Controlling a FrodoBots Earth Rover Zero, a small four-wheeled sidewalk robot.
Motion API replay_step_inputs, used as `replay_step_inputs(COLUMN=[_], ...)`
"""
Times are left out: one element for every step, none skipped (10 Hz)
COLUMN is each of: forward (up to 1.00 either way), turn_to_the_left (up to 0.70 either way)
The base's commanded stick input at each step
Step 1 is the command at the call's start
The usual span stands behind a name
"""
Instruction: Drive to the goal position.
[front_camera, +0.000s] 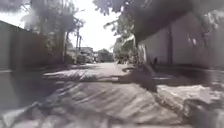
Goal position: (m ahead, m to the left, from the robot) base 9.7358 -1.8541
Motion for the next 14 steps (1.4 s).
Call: replay_step_inputs(forward=[1.0, 1.0, 1.0, 1.0, 1.0, 1.0, 1.0, 1.0, 1.0, 1.0, 1.0, 1.0, 1.0, 1.0], turn_to_the_left=[0.0, 0.0, 0.0, 0.0, 0.0, 0.0, 0.0, 0.0, 0.0, 0.0, 0.0, 0.0, 0.0, 0.0])
